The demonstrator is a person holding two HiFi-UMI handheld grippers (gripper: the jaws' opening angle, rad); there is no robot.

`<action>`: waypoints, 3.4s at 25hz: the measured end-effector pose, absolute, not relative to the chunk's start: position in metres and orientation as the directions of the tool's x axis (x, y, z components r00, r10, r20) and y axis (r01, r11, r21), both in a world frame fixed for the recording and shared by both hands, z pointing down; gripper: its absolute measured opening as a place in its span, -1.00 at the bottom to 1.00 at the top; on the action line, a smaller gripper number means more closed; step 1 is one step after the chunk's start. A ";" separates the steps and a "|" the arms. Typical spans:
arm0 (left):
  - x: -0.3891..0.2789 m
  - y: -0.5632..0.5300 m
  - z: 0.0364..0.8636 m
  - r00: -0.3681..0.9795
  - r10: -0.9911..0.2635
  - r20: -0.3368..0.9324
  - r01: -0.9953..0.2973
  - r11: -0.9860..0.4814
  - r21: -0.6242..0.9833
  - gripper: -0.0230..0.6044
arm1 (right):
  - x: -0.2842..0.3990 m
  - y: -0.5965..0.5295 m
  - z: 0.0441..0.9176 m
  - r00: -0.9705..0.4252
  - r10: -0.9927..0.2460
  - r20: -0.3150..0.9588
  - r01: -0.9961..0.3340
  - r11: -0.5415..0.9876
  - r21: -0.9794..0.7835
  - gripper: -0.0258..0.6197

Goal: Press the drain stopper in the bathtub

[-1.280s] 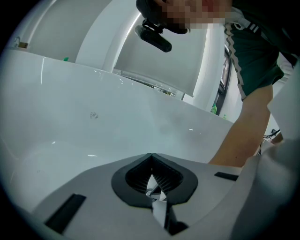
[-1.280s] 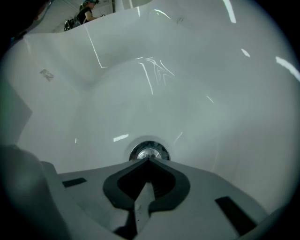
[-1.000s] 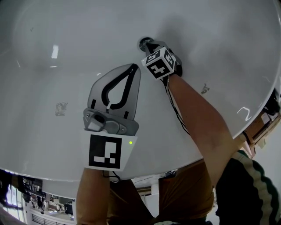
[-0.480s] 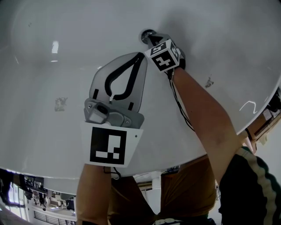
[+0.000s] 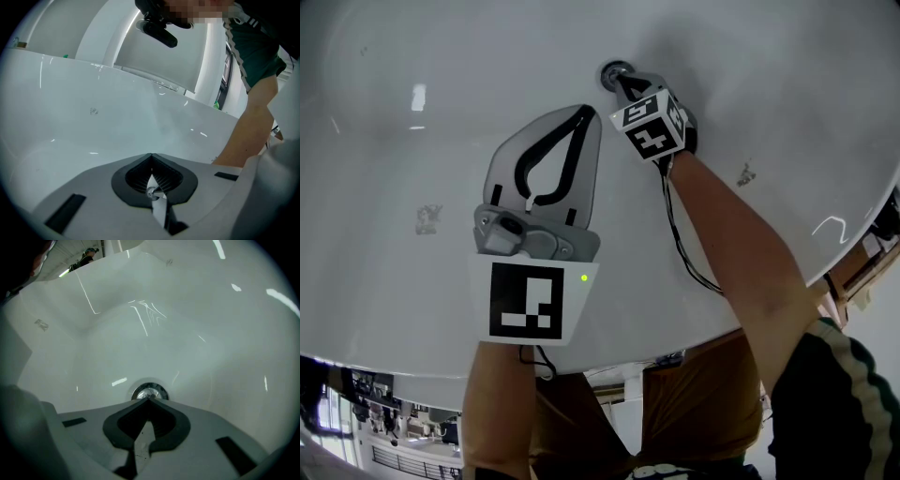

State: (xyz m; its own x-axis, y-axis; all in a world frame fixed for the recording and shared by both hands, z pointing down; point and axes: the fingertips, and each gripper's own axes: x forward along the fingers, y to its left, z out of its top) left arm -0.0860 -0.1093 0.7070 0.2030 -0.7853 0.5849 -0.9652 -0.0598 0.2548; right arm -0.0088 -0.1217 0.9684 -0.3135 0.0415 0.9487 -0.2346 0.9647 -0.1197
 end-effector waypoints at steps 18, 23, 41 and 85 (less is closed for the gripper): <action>-0.089 -0.104 0.712 0.182 -0.760 0.623 -0.967 -0.024 0.253 -0.90 | -0.009 -0.122 0.968 -0.351 0.070 0.934 -0.338 0.921 -0.196 -0.88; -0.089 -0.102 0.713 0.174 -0.758 0.629 -0.967 -0.010 0.255 -0.90 | -0.009 -0.124 0.967 -0.336 0.062 0.940 -0.302 0.938 -0.170 -0.88; -0.093 -0.100 0.718 0.181 -0.737 0.651 -0.967 -0.011 0.256 -0.90 | -0.014 -0.111 0.964 -0.356 0.089 0.930 -0.220 0.960 -0.176 -0.56; -0.079 -0.114 0.589 0.240 -0.799 0.551 -0.970 -0.174 0.171 -0.90 | -0.049 -0.136 0.785 -0.527 0.003 0.850 -0.281 0.943 -0.178 -0.29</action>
